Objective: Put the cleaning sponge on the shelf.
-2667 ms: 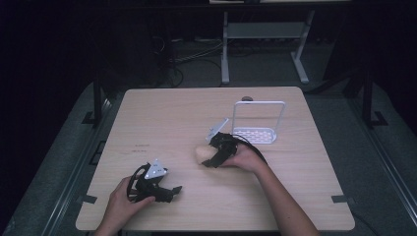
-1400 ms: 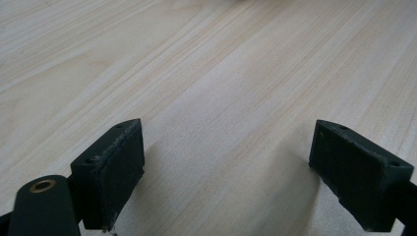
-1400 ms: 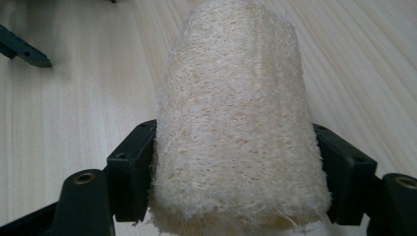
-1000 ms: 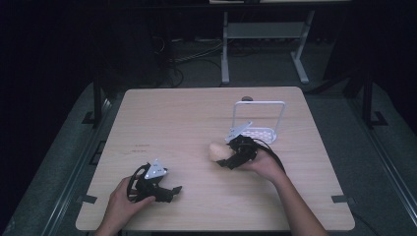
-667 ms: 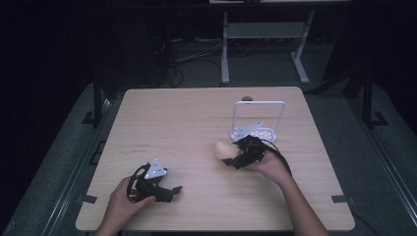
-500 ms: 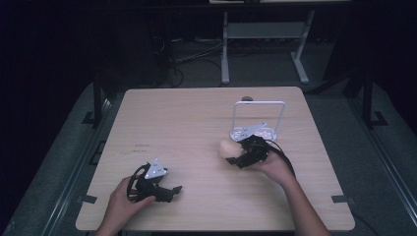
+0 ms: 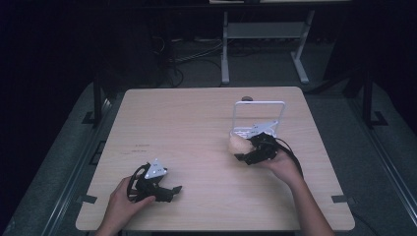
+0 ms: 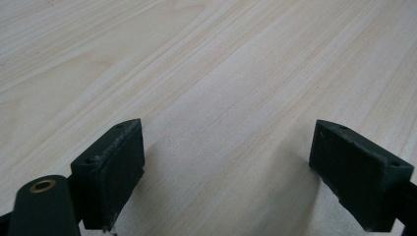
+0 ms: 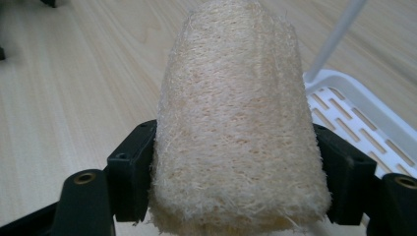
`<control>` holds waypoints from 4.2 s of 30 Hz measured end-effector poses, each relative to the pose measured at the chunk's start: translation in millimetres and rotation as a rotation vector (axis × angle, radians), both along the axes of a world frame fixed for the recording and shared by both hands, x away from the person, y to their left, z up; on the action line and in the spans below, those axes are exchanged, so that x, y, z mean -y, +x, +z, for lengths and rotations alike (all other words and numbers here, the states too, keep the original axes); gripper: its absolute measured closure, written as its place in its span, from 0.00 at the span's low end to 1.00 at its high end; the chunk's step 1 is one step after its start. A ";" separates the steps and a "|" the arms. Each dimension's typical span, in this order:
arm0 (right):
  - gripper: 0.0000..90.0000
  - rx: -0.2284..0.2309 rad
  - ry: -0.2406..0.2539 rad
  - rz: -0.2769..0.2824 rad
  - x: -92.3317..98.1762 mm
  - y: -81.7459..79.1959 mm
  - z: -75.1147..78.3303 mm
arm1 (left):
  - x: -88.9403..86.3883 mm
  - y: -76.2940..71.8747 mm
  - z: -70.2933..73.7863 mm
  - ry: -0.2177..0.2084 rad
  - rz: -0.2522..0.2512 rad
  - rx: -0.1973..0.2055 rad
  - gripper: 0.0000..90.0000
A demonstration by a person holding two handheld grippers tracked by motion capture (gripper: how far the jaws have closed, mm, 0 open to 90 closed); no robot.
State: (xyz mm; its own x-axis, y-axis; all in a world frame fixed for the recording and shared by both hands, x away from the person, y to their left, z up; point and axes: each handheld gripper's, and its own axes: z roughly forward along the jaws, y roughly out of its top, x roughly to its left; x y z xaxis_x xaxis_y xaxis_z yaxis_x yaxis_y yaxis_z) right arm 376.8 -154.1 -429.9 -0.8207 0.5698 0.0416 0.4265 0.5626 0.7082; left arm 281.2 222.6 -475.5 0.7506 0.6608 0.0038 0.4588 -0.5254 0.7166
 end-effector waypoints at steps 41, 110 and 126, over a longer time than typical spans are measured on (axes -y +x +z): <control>0.30 0.011 -0.036 -0.217 35.0 33.0 2.3 | 0.2 0.0 0.0 -0.002 0.003 0.001 0.14; 0.26 -0.034 -0.124 -0.192 9.1 56.4 -25.3 | 0.2 -0.3 -0.1 -0.005 0.002 0.000 0.14; 0.20 0.011 -0.081 -0.208 15.0 48.0 -4.3 | 0.2 -0.3 -0.1 -0.005 0.002 0.000 0.14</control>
